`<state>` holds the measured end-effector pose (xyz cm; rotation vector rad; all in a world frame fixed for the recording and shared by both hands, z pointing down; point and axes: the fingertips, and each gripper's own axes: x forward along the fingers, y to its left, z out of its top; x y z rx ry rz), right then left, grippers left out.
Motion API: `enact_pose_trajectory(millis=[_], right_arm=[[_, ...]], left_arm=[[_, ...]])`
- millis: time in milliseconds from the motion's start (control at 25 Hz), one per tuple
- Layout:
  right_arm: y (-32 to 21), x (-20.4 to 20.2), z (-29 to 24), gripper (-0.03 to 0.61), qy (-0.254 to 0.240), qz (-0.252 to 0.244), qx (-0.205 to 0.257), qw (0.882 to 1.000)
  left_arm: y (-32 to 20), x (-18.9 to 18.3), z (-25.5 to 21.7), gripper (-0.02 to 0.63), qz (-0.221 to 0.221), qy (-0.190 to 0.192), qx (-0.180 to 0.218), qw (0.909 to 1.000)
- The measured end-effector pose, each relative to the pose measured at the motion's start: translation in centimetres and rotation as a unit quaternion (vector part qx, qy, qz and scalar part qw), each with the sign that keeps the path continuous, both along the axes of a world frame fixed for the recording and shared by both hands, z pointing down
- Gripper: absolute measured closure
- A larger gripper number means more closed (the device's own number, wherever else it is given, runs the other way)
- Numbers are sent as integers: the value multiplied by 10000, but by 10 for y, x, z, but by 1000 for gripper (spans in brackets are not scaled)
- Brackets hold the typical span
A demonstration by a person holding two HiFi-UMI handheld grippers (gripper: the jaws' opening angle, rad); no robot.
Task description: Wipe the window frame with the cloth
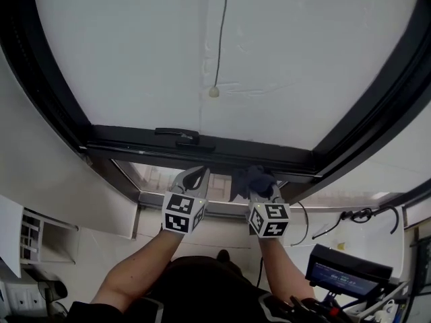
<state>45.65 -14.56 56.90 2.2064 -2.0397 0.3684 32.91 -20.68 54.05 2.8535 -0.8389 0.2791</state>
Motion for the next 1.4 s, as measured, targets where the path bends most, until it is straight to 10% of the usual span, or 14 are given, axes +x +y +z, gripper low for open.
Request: enact_pose_trajectory(millis=[1400], right_arm=[[-94, -170, -5, 528, -297, -758, -139, 9966]], left_arm=[[-82, -171, -1, 620, -852, 91, 52, 9963]])
